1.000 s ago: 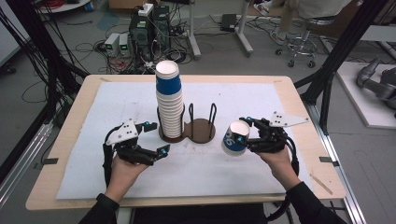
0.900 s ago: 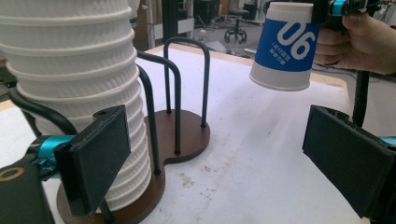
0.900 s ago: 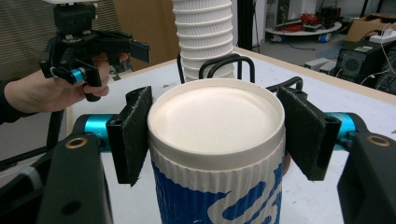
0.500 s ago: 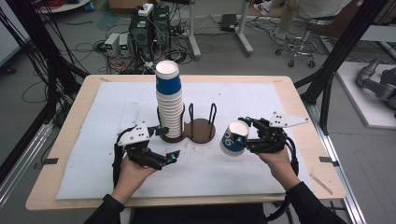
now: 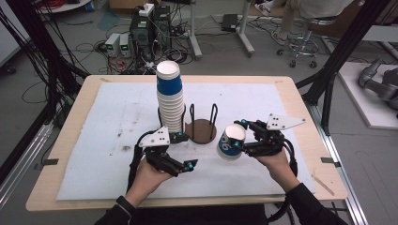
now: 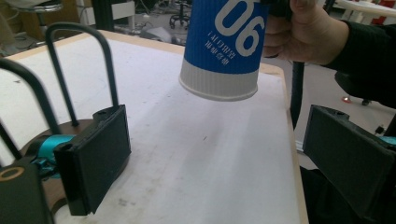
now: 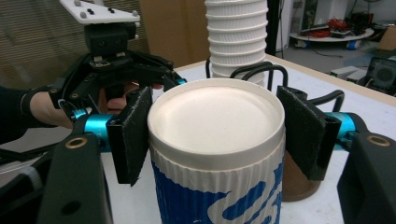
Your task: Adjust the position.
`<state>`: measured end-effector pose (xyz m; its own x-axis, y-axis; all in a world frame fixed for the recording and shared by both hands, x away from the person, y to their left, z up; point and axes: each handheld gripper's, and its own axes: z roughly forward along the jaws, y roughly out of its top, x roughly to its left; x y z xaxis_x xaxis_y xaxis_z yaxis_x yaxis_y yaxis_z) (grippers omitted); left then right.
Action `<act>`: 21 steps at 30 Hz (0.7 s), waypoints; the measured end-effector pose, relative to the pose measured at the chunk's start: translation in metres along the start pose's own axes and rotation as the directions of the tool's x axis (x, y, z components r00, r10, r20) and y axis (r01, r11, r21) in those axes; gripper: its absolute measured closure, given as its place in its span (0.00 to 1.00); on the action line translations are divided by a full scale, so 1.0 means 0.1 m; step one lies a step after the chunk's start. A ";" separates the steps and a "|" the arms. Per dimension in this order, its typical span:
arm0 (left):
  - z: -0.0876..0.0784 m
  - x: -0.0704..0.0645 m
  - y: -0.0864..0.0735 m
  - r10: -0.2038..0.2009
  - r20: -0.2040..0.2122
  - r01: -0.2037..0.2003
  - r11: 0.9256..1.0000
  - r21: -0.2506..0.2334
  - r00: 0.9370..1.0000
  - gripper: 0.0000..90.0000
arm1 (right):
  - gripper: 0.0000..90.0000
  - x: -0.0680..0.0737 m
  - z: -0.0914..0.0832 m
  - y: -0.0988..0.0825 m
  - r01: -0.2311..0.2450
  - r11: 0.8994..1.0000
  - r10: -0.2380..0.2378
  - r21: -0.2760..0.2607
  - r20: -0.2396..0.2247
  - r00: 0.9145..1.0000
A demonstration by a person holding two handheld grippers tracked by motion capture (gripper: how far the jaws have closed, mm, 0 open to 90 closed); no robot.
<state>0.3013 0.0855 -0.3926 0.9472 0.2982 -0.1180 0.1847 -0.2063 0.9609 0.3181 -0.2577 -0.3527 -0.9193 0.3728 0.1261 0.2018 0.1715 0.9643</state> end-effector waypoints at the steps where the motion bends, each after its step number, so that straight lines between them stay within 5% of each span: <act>1: 0.02 0.00 0.00 0.001 0.005 -0.001 1.000 0.000 1.000 0.08 | 0.35 0.00 0.01 0.00 0.003 1.000 -0.003 -0.003 -0.004 1.000; 21: 0.39 -0.12 -0.02 0.028 0.059 -0.030 0.999 0.029 0.998 0.08 | 0.35 0.18 0.27 -0.03 -0.007 1.000 0.008 0.010 -0.123 0.992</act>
<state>0.2997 0.0462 -0.4027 0.9659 0.2365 -0.1054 0.1635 -0.2417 0.9565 0.3098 -0.2265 -0.3600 -0.9522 0.2589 0.1619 0.2117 0.1775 0.9611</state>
